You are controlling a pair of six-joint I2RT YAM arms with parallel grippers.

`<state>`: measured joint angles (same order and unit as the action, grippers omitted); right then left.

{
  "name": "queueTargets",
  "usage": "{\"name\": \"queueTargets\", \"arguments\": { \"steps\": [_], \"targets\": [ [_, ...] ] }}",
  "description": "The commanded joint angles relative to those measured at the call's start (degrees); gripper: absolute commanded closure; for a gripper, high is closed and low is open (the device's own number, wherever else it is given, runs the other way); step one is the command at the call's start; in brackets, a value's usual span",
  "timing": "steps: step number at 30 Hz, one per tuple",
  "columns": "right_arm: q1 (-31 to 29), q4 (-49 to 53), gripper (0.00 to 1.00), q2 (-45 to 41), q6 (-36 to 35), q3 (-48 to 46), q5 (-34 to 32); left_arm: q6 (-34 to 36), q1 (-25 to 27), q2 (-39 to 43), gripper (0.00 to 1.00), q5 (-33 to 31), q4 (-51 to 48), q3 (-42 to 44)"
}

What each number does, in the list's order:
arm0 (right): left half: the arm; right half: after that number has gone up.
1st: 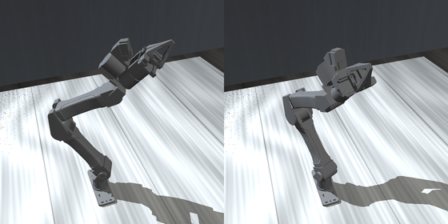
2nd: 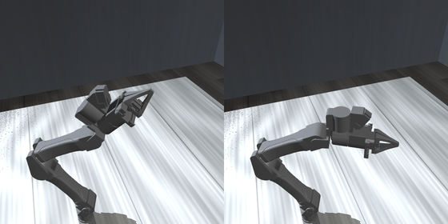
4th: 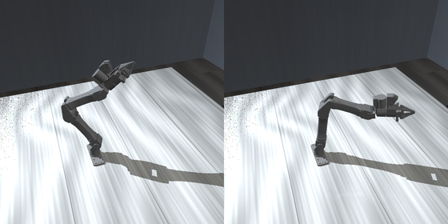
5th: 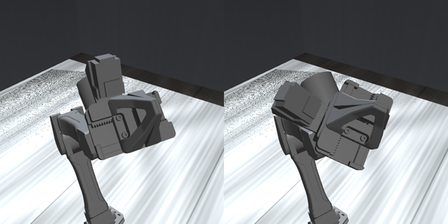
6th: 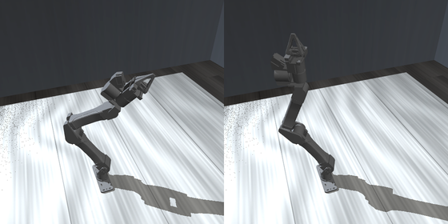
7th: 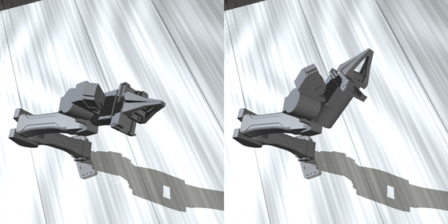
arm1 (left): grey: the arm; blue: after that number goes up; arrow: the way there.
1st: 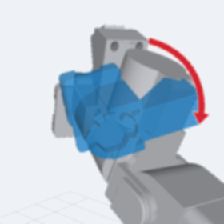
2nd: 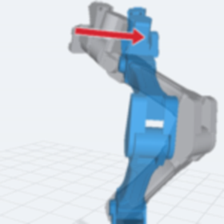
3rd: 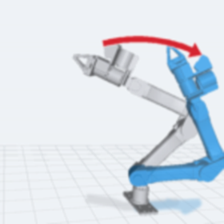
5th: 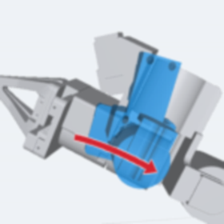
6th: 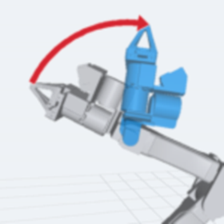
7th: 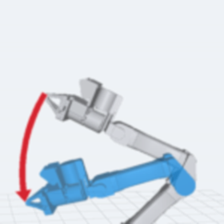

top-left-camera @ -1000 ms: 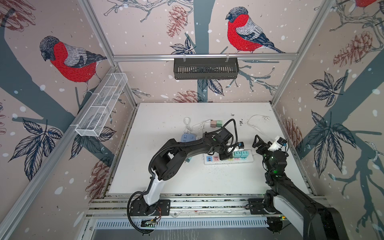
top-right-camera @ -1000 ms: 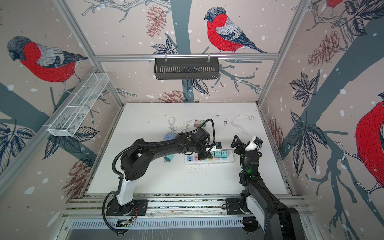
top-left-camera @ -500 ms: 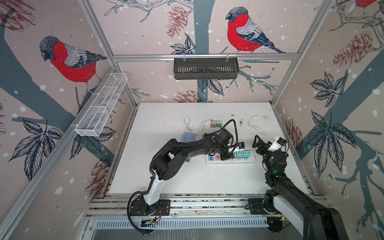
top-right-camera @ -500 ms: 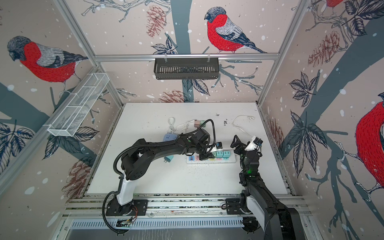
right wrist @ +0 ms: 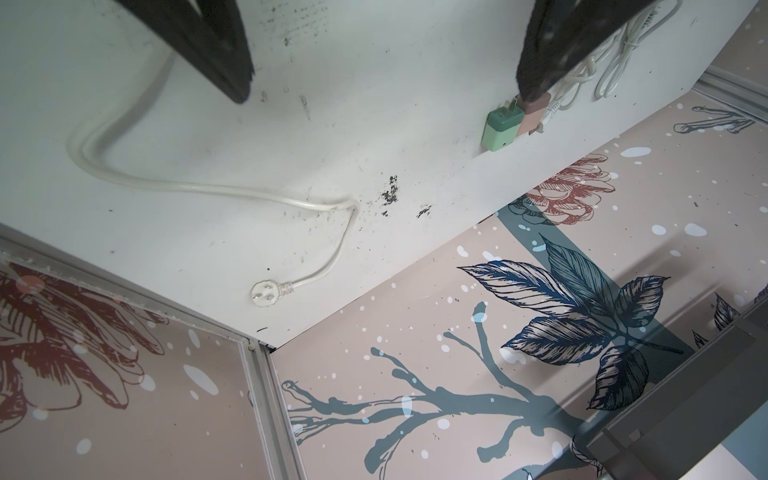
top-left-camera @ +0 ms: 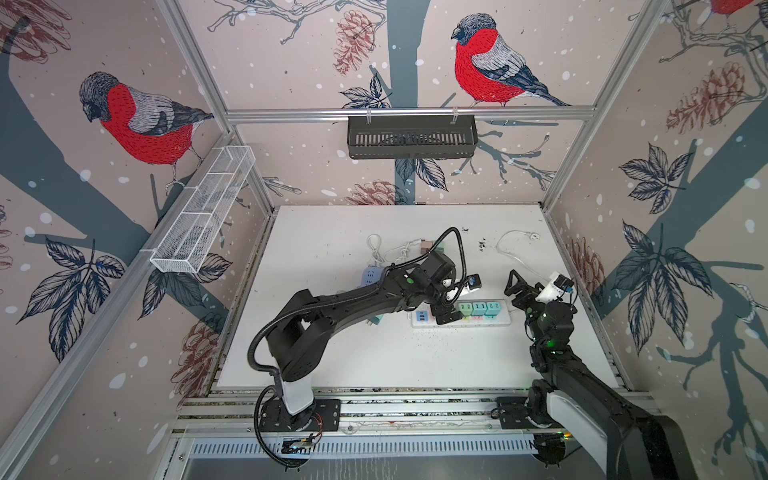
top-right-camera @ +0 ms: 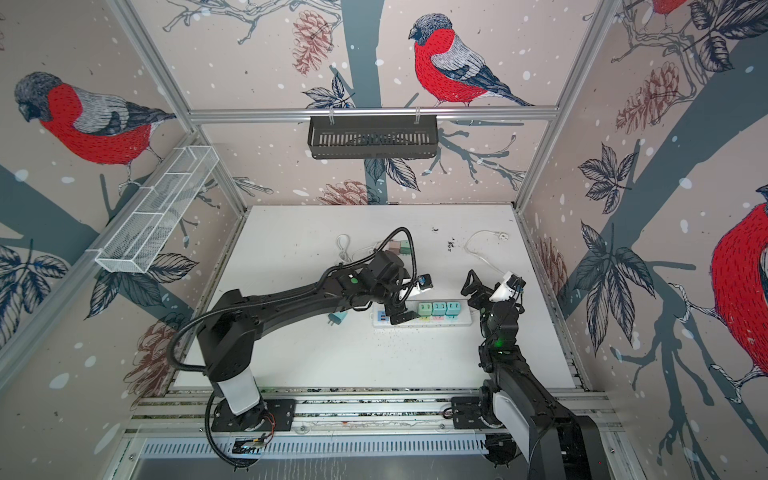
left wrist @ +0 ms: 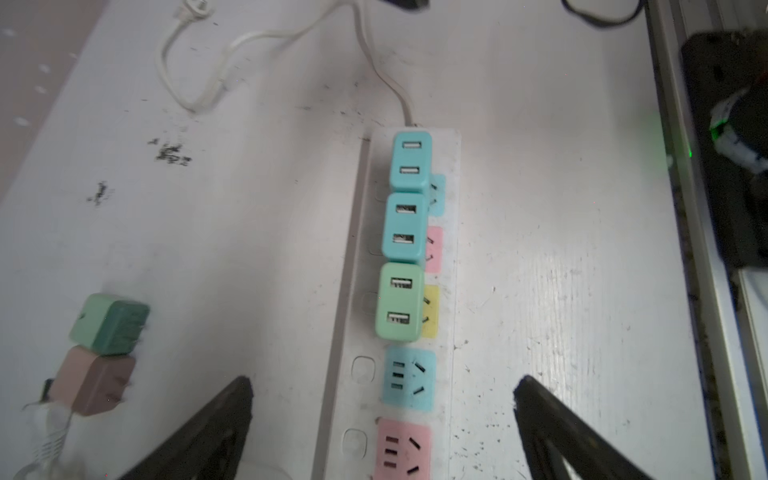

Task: Insert the plug
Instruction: 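Open the left gripper and lift it off the plugged adapter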

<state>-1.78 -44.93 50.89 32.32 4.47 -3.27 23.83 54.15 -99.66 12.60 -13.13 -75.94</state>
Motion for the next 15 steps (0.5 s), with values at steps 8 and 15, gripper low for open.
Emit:
{"name": "queueTargets", "arguments": {
  "steps": [8, 15],
  "targets": [
    [-0.01, 0.01, 0.00, -0.46, -0.11, -0.12, -1.32, -31.54, -3.97, 24.92, 0.02, -2.03, 26.91, 13.95],
    [-0.46, -0.49, 0.00, 1.29, -1.01, 0.51, 0.50, -50.59, -3.98, 31.83, 0.02, -22.27, 20.24, 13.11]
  ]
}}
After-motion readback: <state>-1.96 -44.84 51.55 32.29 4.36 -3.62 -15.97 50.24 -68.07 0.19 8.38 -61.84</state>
